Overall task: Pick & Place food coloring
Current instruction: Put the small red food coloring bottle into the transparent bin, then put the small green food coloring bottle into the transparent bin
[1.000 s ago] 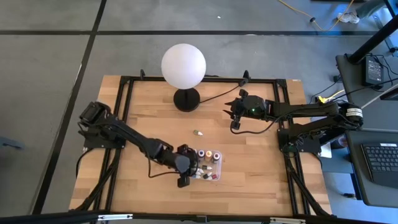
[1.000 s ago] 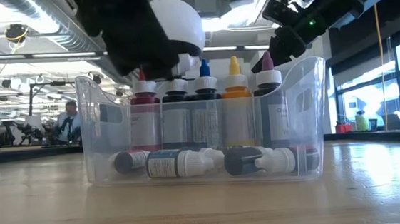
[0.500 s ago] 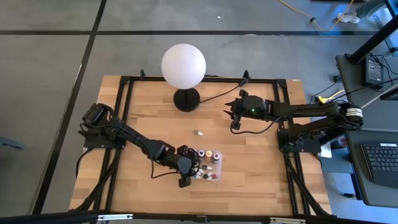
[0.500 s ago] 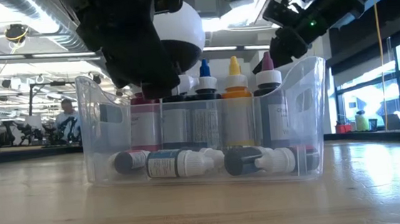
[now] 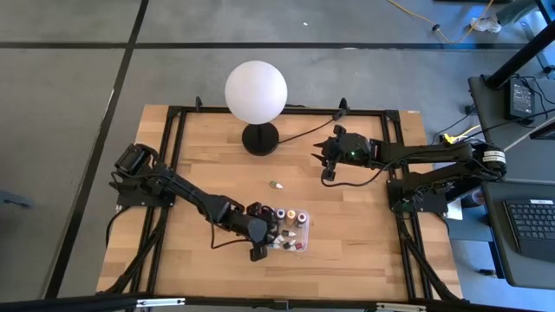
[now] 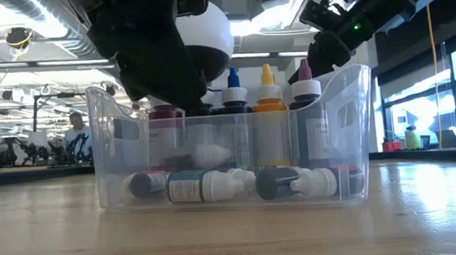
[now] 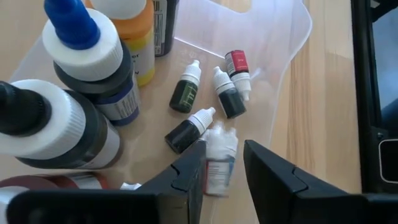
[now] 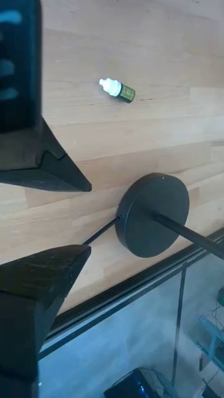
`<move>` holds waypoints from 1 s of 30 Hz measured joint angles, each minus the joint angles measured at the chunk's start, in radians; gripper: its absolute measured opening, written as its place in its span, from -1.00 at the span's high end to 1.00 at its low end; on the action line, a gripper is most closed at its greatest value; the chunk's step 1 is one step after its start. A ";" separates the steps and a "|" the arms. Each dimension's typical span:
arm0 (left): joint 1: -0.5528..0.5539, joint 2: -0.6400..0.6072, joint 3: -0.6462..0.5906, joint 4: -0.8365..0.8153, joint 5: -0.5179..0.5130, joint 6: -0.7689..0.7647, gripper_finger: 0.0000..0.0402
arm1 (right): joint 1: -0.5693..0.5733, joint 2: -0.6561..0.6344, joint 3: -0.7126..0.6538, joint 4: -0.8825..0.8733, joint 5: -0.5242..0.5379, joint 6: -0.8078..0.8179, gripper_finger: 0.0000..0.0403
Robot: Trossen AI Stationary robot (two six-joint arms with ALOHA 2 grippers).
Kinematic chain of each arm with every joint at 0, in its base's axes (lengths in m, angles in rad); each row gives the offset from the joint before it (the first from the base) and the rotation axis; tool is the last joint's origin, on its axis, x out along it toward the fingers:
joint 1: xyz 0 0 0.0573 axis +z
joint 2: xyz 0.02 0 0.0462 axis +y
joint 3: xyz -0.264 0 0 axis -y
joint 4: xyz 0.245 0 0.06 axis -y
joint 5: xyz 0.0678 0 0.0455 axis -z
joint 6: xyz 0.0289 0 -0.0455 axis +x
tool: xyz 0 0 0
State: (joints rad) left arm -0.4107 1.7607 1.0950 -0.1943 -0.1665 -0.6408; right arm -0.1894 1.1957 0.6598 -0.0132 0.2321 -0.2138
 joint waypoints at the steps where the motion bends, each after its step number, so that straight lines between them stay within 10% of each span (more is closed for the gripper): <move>1: 0.000 0.000 0.000 0.001 0.000 -0.005 0.47 | 0.000 0.000 0.000 0.000 0.000 0.000 0.25; 17: 0.015 -0.236 0.000 0.063 -0.002 -0.019 0.32 | 0.000 0.000 0.000 0.019 -0.036 0.024 0.25; 24: 0.088 -0.445 0.000 0.011 -0.170 0.079 0.30 | 0.003 0.046 -0.001 0.174 -0.402 0.105 0.25; 30: 0.194 -0.552 -0.057 0.002 -0.146 0.212 0.31 | 0.013 0.210 0.000 0.291 -0.405 0.160 0.25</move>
State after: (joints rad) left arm -0.2169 1.2088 1.0378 -0.1923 -0.3125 -0.4289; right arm -0.1765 1.4061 0.6594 0.2775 -0.1728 -0.0543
